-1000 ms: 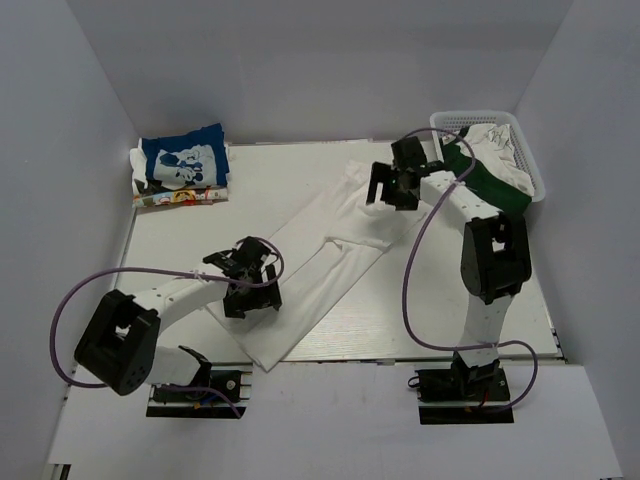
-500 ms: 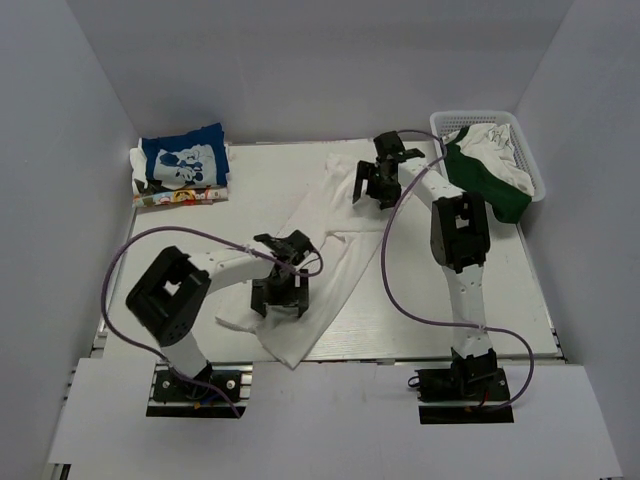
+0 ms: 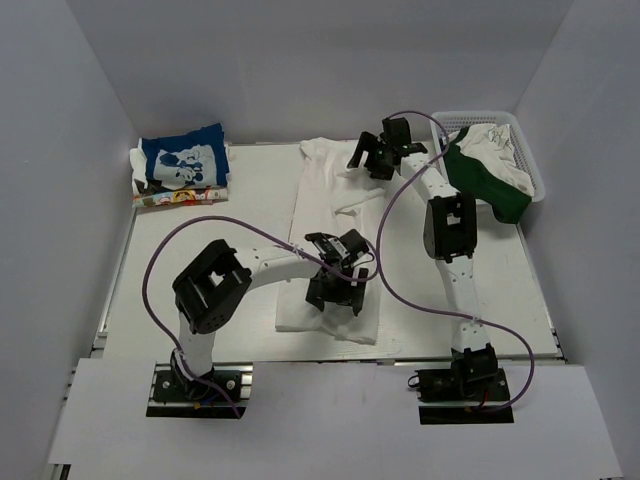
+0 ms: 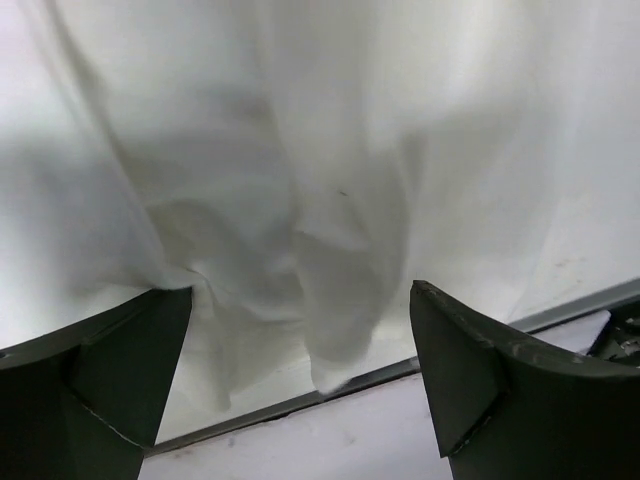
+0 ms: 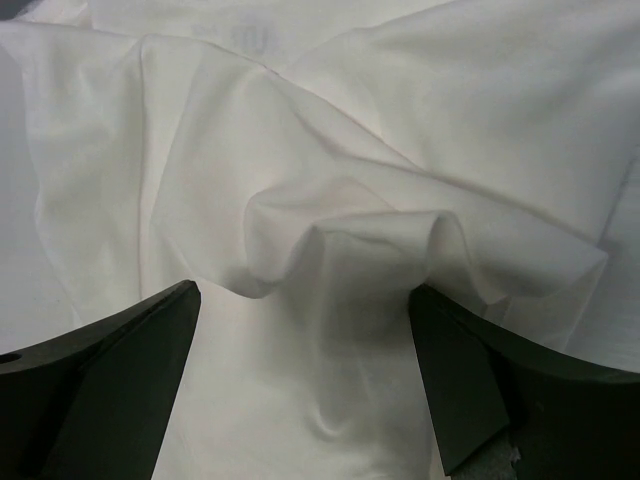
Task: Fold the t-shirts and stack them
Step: Rotate the tshirt 90 degrees
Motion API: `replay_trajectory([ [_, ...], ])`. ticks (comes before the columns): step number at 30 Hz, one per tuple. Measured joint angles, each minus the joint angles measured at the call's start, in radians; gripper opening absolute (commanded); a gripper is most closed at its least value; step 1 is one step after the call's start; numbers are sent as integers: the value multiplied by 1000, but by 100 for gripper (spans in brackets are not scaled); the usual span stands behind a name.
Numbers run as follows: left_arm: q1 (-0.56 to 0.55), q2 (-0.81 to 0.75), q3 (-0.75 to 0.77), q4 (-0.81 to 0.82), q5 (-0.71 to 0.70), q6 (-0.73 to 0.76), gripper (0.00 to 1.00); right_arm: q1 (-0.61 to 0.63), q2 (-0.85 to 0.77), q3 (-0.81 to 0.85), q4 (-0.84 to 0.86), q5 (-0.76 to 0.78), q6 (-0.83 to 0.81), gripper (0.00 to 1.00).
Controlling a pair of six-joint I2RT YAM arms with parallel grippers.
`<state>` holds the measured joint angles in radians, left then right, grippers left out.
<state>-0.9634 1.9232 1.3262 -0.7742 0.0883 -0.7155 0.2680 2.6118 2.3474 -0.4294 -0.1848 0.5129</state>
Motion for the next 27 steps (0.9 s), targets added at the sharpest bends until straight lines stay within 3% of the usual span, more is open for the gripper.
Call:
replay_trajectory([
  [4,-50,-37,-1,42,-23,1,100,1,-24,-15,-15,-7,-34,90],
  [8,-90,-220,-81,112,-64,7,100,29,-214,-191,-51,8,-103,90],
  [13,-87,-641,-401,243,-192,-24,100,101,-723,-695,46,69,-104,90],
  [16,-48,-821,-565,228,-303,-92,100,136,-1072,-1025,117,95,-89,90],
  [21,35,-853,-696,182,-400,-211,100,173,-1400,-1424,143,58,-51,90],
  [25,98,-867,-777,201,-407,-258,100,259,-1444,-1608,41,25,-21,90],
  [27,114,-886,-824,241,-384,-265,95,295,-1488,-1695,0,-6,6,90],
])
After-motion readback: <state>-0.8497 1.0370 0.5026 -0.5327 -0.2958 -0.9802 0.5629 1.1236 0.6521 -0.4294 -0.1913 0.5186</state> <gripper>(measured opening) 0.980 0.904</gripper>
